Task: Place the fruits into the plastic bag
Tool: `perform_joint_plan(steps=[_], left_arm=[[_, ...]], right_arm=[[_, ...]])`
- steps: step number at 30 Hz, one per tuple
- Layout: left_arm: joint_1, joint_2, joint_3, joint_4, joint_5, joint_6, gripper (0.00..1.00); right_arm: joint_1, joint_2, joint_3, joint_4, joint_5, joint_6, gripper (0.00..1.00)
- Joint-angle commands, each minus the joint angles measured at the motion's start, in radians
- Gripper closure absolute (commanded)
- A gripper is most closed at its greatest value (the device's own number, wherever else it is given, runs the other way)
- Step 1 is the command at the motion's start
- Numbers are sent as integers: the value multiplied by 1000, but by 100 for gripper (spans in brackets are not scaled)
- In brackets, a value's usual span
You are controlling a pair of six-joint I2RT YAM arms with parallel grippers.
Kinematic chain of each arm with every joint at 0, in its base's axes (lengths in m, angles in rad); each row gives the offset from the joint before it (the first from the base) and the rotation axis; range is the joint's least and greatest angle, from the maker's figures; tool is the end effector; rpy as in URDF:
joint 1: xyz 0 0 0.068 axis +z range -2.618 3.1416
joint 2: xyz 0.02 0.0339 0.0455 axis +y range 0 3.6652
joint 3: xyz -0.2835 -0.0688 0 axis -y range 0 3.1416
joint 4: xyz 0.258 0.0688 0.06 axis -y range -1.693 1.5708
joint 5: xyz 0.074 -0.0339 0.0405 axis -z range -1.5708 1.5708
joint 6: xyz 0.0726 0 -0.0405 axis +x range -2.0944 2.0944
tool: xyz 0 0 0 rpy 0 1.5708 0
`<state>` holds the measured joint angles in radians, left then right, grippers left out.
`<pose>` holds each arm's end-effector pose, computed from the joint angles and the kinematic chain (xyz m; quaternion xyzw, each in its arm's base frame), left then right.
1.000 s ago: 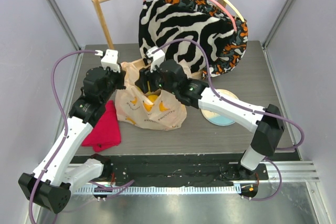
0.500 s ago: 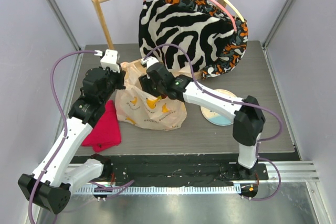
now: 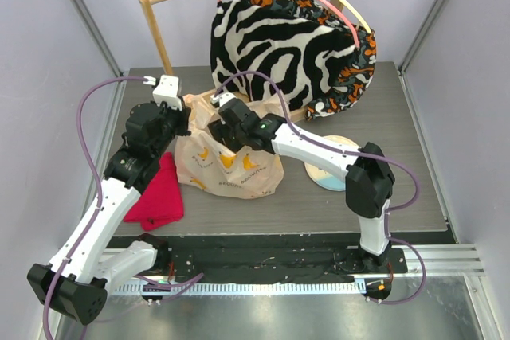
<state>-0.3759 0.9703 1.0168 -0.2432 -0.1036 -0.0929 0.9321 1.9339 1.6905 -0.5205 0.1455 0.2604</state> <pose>0.2429 -0.0878 0.3908 0.0764 0.7690 -0.1082 0.6254 0.3011 0.3878 0.2737 -0.2754 0.8754 0.1646 0.3615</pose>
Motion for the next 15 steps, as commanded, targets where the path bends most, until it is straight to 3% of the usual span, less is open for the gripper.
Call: perform_joint_plan(steps=[1, 2, 6, 15], left_arm=[[-3, -21, 0, 48, 2, 7, 100], [-3, -19, -1, 48, 1, 7, 100], [-4, -22, -1, 50, -4, 7, 100], [-3, -21, -1, 50, -4, 4, 100]], right_arm=[[-1, -104, 41, 77, -30, -26, 25], [-3, -108, 57, 77, -27, -30, 20], [-1, -167, 52, 117, -15, -47, 20], [-3, -510, -270, 509, -35, -82, 20]])
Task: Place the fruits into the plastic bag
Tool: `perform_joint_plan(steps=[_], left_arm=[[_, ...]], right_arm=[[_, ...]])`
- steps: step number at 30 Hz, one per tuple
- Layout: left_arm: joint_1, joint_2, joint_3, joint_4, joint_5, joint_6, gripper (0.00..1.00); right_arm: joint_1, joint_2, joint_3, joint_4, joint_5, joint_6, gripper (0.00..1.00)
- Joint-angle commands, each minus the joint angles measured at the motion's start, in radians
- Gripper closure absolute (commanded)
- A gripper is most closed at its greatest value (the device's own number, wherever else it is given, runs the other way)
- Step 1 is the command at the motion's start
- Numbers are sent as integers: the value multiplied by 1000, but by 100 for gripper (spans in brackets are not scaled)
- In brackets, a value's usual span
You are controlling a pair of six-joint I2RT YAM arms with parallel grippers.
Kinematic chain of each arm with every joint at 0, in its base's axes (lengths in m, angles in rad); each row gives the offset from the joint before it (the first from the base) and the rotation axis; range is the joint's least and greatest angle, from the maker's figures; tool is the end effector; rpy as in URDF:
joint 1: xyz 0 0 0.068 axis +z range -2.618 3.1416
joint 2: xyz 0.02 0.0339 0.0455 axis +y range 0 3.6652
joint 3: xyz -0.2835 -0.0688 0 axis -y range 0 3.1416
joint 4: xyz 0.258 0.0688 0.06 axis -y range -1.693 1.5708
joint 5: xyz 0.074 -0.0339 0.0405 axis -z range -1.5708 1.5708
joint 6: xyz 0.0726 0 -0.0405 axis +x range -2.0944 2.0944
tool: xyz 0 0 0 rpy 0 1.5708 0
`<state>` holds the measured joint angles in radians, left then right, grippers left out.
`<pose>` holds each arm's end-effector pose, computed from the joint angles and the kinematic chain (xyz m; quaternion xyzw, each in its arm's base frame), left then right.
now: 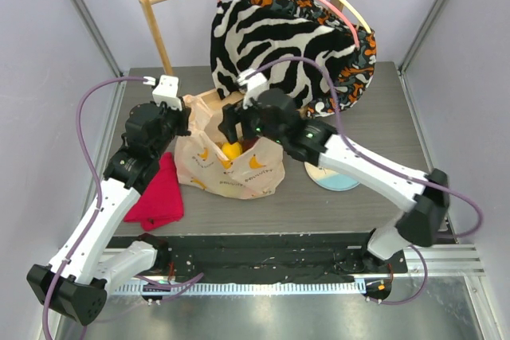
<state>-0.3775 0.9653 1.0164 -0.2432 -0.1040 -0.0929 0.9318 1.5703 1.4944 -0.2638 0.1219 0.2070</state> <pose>0.2415 -0.0876 0.3918 0.0766 0.7675 -0.1090 0.6270 0.2572 0.3314 0.3886 -0.2560 0.7745 0.2688 0.5122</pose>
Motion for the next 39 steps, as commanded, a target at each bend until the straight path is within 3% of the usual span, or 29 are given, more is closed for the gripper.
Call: perform_joint_plan(steps=[1, 8, 10, 14, 23, 27, 28, 31, 34, 39], left_arm=[[-3, -16, -1, 50, -3, 5, 100], [-3, -16, -1, 50, -3, 4, 100], [-4, -16, -1, 51, -2, 4, 100], [-3, -14, -1, 50, -2, 2, 100], [-4, -11, -1, 50, -3, 2, 100], [-4, -10, -1, 50, -2, 2, 100], [-3, -7, -1, 51, -3, 2, 100], [-4, -5, -1, 51, -2, 1, 100], [-4, 3, 10, 58, -10, -4, 100], [-4, 32, 145, 7, 18, -10, 100]], right_arm=[[-2, -197, -115, 258, -7, -34, 20], [-4, -360, -238, 334, 137, -57, 18], [-2, -363, -221, 270, 265, -49, 18], [-8, -317, -175, 92, 412, -32, 16], [-31, -142, -63, -89, 421, 15, 17], [-42, -125, -60, -89, 365, 31, 39], [-41, -130, -62, -86, 361, 32, 54], [-51, -142, -59, -74, 358, 29, 82], [-65, -165, -24, -64, 346, 6, 99], [-67, -200, 98, -68, 349, -92, 99]])
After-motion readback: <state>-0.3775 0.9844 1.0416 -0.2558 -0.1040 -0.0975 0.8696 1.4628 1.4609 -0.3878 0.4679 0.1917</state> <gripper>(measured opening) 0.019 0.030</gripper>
